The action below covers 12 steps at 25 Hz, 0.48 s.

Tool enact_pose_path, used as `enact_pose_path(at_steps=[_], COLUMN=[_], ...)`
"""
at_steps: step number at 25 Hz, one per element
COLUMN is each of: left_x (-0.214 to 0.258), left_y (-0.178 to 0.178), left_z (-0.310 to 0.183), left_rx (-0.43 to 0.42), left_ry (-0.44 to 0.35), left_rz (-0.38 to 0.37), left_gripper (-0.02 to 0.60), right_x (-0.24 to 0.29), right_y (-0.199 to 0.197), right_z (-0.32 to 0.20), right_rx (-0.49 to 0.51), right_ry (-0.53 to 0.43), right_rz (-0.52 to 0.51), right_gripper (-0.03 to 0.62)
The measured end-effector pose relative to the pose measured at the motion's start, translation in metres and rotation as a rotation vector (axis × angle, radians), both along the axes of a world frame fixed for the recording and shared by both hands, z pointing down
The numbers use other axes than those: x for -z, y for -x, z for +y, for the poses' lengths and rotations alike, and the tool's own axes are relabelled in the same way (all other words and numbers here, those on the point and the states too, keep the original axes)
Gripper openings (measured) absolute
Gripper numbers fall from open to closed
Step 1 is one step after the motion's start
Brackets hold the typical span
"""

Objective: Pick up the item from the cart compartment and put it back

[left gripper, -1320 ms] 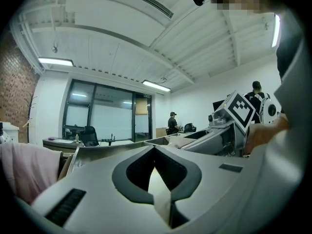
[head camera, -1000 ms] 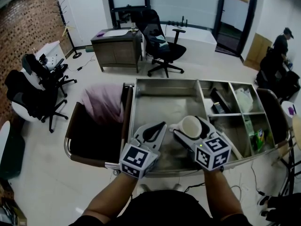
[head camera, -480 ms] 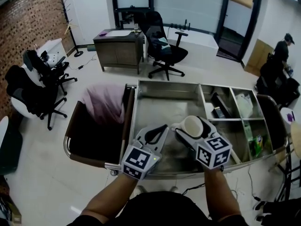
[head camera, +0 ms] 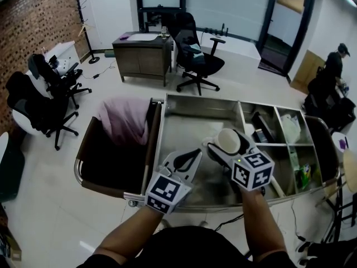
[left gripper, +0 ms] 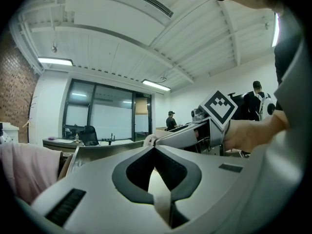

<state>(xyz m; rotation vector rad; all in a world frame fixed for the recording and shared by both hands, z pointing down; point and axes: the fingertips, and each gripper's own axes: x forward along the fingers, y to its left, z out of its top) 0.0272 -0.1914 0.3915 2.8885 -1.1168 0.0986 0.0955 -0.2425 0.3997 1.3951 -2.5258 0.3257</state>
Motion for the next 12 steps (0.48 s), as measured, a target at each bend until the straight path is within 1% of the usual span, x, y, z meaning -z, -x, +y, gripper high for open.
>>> enact_pose_path(at_steps=[6, 12], left_x=[0.000, 0.000], left_y=[-0.001, -0.001], left_z=[0.000, 0.000], left_rx=[-0.002, -0.003], left_ry=[0.001, 0.002], left_rz=[-0.003, -0.005], left_gripper=[0.000, 0.000], right_x=[0.012, 0.021], right_y=[0.004, 0.011], right_z=[-0.025, -0.050], right_rx=[0.008, 0.020], right_ry=[-0.010, 0.008], right_rz=[0.029, 0.043], right_gripper=[0.456, 0.456])
